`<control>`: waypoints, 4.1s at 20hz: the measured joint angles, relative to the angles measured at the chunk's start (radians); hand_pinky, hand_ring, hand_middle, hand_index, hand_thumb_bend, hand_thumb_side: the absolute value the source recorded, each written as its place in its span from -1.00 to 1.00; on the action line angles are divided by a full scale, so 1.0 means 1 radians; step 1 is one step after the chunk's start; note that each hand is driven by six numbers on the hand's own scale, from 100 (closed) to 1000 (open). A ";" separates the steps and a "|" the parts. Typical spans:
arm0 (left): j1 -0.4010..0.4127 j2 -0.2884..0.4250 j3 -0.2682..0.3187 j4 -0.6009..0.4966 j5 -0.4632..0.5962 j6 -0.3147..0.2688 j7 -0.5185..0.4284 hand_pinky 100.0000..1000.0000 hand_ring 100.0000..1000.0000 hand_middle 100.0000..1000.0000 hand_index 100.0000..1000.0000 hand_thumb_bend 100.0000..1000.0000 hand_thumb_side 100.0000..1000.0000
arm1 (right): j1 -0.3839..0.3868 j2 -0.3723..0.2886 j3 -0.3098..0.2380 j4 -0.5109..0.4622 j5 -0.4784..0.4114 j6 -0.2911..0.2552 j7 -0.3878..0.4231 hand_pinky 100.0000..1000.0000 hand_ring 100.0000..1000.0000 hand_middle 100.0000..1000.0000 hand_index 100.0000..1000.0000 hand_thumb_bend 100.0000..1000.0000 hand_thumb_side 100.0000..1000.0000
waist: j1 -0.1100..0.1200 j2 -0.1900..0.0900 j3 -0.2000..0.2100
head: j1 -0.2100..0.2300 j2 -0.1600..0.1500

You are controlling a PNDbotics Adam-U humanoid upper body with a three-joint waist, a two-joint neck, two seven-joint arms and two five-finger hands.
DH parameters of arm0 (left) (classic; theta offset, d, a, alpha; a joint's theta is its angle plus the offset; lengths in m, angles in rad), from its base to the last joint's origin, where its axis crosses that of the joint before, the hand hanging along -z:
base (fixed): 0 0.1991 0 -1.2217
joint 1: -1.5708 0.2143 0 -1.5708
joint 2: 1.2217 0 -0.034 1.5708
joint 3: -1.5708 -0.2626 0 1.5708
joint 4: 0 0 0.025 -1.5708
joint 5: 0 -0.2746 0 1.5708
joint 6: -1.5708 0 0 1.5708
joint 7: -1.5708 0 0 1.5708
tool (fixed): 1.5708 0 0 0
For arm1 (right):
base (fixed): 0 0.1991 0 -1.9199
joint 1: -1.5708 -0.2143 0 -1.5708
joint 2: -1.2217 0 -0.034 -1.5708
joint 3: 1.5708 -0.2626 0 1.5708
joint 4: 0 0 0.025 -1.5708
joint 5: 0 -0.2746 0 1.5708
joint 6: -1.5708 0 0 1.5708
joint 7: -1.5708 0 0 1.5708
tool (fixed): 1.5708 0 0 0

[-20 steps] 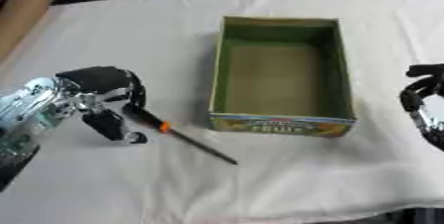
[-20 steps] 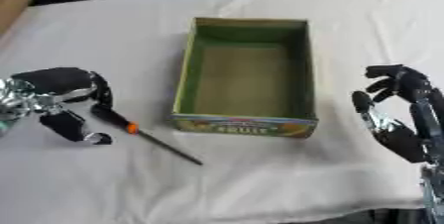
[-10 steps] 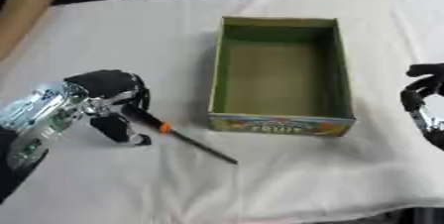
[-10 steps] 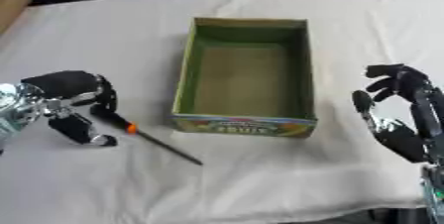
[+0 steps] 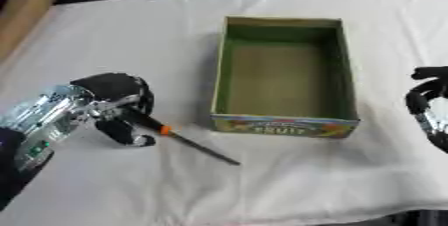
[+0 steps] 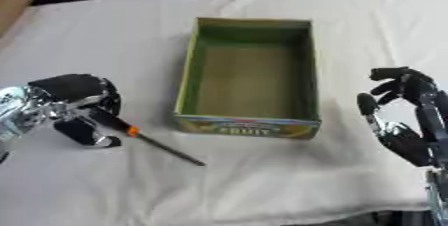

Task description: Pick up objects on the table and place them in the box.

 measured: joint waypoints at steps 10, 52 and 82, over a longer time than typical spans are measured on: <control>-0.003 -0.001 -0.003 0.018 -0.019 0.003 0.024 0.06 -0.07 -0.14 0.06 -0.11 -0.36 | 0.001 0.000 0.002 -0.002 0.000 0.000 0.000 -0.09 0.09 0.26 0.52 -0.28 0.27 | 0.000 0.000 0.000 | 0.000 0.000; 0.028 -0.007 0.067 -0.033 0.131 0.071 0.039 -0.63 -0.78 -0.76 -0.61 -0.81 -0.51 | 0.009 0.008 0.002 -0.006 0.000 0.001 0.000 -0.09 0.09 0.26 0.52 -0.28 0.27 | 0.000 0.000 0.002 | 0.000 0.000; 0.060 0.027 0.165 -0.126 0.157 0.141 0.064 -1.00 -0.93 -0.79 -0.62 -1.00 -0.61 | 0.010 0.008 -0.004 -0.006 0.004 0.002 -0.001 -0.09 0.09 0.26 0.52 -0.27 0.26 | 0.000 0.000 0.007 | 0.000 0.000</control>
